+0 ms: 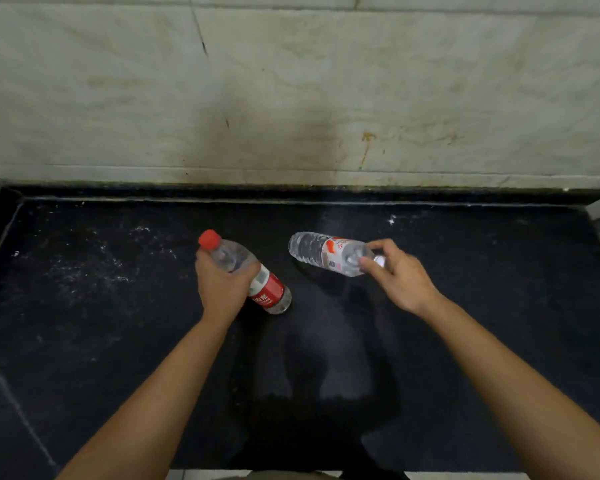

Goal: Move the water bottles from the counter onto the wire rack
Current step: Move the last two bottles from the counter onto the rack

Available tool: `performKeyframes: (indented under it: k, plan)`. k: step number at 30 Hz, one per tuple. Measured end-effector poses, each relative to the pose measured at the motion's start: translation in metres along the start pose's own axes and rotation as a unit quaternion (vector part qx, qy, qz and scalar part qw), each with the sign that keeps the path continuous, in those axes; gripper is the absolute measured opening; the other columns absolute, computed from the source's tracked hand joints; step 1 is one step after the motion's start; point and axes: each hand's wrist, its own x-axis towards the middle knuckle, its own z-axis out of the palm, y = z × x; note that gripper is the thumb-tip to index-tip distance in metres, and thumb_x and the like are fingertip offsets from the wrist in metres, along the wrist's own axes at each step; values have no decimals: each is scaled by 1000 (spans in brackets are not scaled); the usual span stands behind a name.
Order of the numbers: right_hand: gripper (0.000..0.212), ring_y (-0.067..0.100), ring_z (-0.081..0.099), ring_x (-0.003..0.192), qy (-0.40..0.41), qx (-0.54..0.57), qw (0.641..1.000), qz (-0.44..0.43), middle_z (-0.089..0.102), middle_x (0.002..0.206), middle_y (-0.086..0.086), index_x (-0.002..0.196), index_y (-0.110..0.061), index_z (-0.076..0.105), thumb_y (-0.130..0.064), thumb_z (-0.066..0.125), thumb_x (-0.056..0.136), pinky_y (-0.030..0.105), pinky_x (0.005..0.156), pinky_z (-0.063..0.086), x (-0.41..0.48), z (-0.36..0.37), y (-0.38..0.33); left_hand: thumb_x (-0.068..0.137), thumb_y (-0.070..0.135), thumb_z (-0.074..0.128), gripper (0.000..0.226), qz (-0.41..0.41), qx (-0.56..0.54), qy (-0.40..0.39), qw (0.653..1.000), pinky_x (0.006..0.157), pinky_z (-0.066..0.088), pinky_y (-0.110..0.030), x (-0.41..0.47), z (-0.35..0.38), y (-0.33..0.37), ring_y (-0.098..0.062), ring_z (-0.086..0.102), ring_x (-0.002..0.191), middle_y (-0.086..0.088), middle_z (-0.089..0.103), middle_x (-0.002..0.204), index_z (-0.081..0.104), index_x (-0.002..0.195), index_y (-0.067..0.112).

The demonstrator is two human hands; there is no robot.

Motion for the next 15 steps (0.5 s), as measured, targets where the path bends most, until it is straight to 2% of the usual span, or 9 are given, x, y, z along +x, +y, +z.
performKeyframes:
  k: [3,5,7,9,11,13,15]
  plan:
    - [25,26,61,101,44,-88,991,-94,67,112,3,117,-21,62,-39,54,102,36,86,47,10,-30,-22,66,32,88,71,57,42,-38,997,90,51,-37,-17,4,14,-14,60,103,3,52,123,42,120,44]
    - [24,28,57,102,20,-179,971,-154,58,103,3,116,-23,63,-39,52,102,38,87,45,14,-44,-33,65,34,89,66,70,63,-64,994,90,53,-38,-22,4,15,-17,63,101,0,54,123,43,110,49]
    - [24,28,52,104,-8,-205,962,-181,48,99,1,121,-25,64,-35,54,102,37,88,43,17,-48,-32,60,40,92,59,70,99,-98,988,86,55,-41,-20,3,14,-22,67,96,-4,58,115,49,101,43]
    - [30,24,47,109,-23,-131,978,-161,44,103,1,128,-28,63,-27,57,98,34,94,39,15,-45,-27,58,50,92,56,71,123,-134,981,82,57,-43,-14,4,8,-27,69,93,-7,61,104,54,96,36]
    - [49,24,45,119,-4,-16,994,-106,47,113,1,136,-26,57,-28,57,87,32,100,35,11,-37,-24,61,43,90,56,86,131,-141,977,86,54,-39,-19,3,9,-19,66,95,0,60,107,54,102,38]
    - [66,25,47,125,52,66,994,-71,52,125,3,141,-23,50,-30,58,76,35,106,37,4,-25,-21,64,39,88,55,95,106,-143,980,89,55,-43,-27,3,8,-16,67,97,4,64,107,51,105,43]
    - [72,22,52,122,78,109,989,-58,55,129,0,141,-30,45,-27,71,74,37,106,42,-4,-10,-15,67,33,87,56,100,120,-159,975,90,55,-43,-33,4,7,-13,68,96,8,68,103,49,104,49]
